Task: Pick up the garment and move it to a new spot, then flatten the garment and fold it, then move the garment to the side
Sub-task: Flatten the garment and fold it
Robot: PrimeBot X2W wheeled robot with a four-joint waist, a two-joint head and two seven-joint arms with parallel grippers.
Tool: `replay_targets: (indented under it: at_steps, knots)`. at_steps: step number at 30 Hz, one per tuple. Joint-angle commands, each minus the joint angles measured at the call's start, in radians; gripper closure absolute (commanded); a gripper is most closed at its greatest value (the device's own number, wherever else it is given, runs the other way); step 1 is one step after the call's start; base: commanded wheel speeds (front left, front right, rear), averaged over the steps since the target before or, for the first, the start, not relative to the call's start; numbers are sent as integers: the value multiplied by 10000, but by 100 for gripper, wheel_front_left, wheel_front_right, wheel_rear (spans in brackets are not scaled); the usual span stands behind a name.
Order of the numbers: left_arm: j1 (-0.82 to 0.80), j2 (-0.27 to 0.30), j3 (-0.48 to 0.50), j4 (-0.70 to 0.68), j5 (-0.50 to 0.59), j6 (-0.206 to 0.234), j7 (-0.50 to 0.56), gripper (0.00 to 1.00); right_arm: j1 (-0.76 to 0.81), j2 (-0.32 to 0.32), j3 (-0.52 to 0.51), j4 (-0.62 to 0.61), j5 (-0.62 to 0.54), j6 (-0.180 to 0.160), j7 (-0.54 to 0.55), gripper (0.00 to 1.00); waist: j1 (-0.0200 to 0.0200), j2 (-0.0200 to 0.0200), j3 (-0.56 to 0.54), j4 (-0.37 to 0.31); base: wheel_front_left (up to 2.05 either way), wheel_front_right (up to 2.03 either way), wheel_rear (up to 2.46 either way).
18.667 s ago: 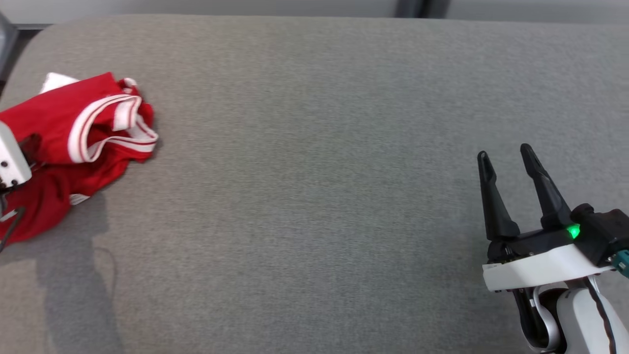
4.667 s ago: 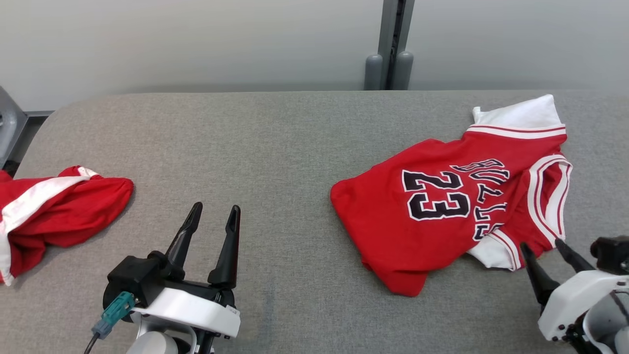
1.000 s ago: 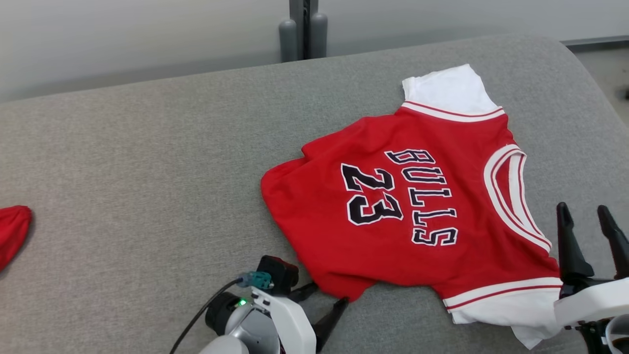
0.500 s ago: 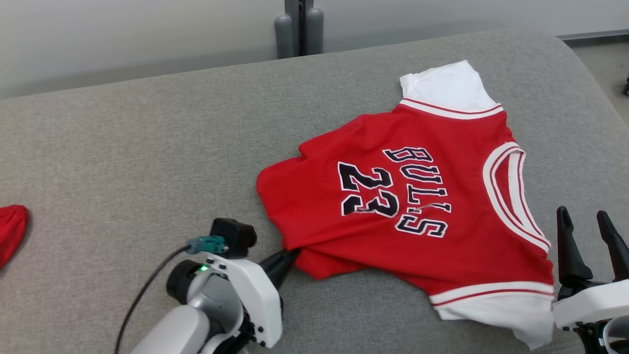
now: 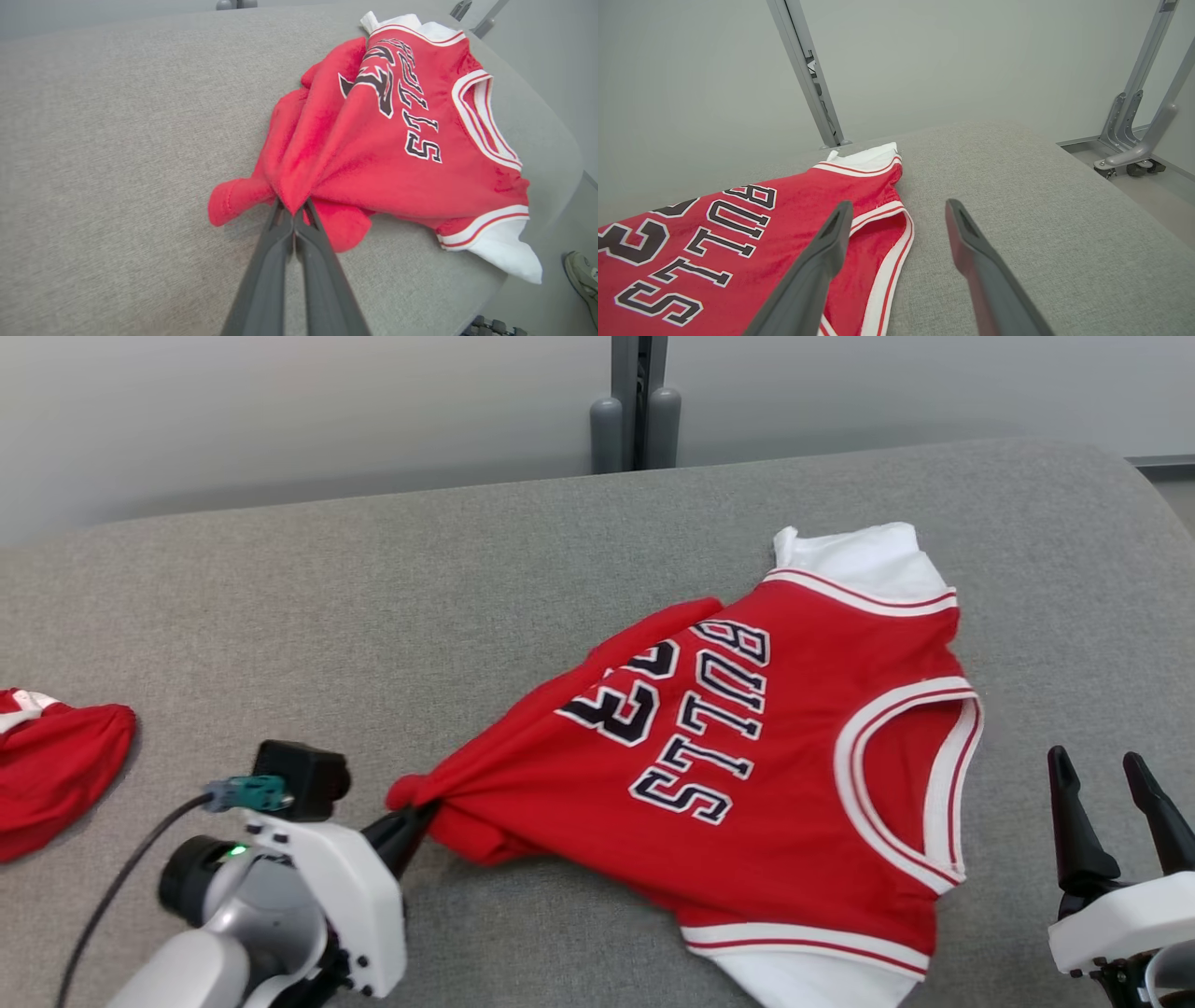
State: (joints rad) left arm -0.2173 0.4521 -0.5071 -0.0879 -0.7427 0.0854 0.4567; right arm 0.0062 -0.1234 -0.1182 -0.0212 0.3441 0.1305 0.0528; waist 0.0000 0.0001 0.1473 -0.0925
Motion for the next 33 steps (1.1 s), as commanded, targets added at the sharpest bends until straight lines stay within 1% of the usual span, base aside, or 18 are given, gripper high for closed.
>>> replay_targets:
  at_steps: [1, 3, 4, 7, 10, 11, 15, 16, 18, 20, 21, 22, 26, 28, 29, 31, 32, 33]
  knots:
    - [210, 345, 252, -270, -67, 178, 84, 100, 62, -49, -12, -20, 86, 6, 27, 0, 0, -1, -21, 51, 0, 0, 0]
    - [442, 696, 534, -552, -109, 367, 150, 100, 121, -56, -1, 1, 87, 6, 61, 0, 0, -1, -24, 84, 0, 0, 0]
    - [442, 696, 534, -552, -109, 367, 150, 100, 121, -56, -1, 1, 87, 6, 61, 0, 0, -1, -24, 84, 0, 0, 0]
    - [674, 1080, 835, -961, -257, 533, 359, 100, 185, -70, 22, 52, 93, 6, 116, 0, 0, -1, -7, 135, 0, 0, 0]
    - [525, 1235, 999, -1512, -197, 671, 399, 100, 151, -45, 68, 56, 59, 6, 158, 0, 0, -1, 36, 154, 0, 0, 0]
    - [365, 1186, 958, -1677, -115, 673, 405, 100, 105, -43, 109, 76, 76, 6, 159, 0, 0, -1, 59, 146, 0, 0, 0]
    - [-421, 622, 485, -1862, 174, 533, 347, 100, -56, -12, 330, 176, 140, 6, 201, 0, 0, -1, 200, 20, 0, 0, 0]
    - [-685, 423, 311, -1759, 288, 469, 339, 100, -89, 1, 400, 191, 144, 6, 211, 0, 0, -1, 241, -37, 0, 0, 0]
    - [-1205, -155, -57, -1471, 334, 297, 247, 100, -215, -42, 502, 243, 179, 6, 191, 0, 0, -1, 378, -169, 0, 0, 0]
    - [-1755, -506, -459, -949, 588, 92, 231, 100, -277, -46, 585, 283, 172, 6, 170, 0, 0, -1, 518, -347, 0, 0, 0]
    - [-2007, -795, -632, -686, 612, -8, 167, 100, -330, -38, 645, 304, 174, 6, 157, 0, 0, -1, 591, -442, 0, 0, 0]
    - [-2222, -1099, -817, -410, 599, -127, 123, 100, -381, -32, 675, 321, 179, 6, 136, 0, 0, -1, 662, -533, 0, 0, 0]
    - [-3086, -1960, -1283, 940, 823, -505, -280, 100, -526, -16, 729, 438, 155, 6, 53, 0, 0, -1, 939, -818, 0, 0, 0]
    - [-3543, -2277, -1492, 1776, 1104, -708, -619, 100, -608, 4, 784, 504, 143, 6, 22, 0, 0, -1, 1054, -926, 0, 0, 0]
    - [-3869, -2745, -1682, 2665, 1098, -1045, -1009, 100, -677, 27, 829, 550, 129, 6, -14, 0, 0, -1, 1152, -990, 0, 0, 0]
    - [-4270, -3060, -1910, 3629, 1318, -1337, -1439, 100, -729, 29, 867, 626, 113, 6, -21, 0, 0, -1, 1212, -1006, 0, 0, 0]
    - [-4407, -3225, -1960, 4075, 1342, -1433, -1672, 82, -767, 34, 894, 661, 99, 6, -23, 0, 0, -1, 1219, -999, 0, 0, 0]
    - [-4524, -3356, -2047, 4571, 1363, -1525, -1848, 21, -813, 40, 942, 705, 81, 6, -7, 0, 0, -1, 1217, -985, 0, 0, 0]
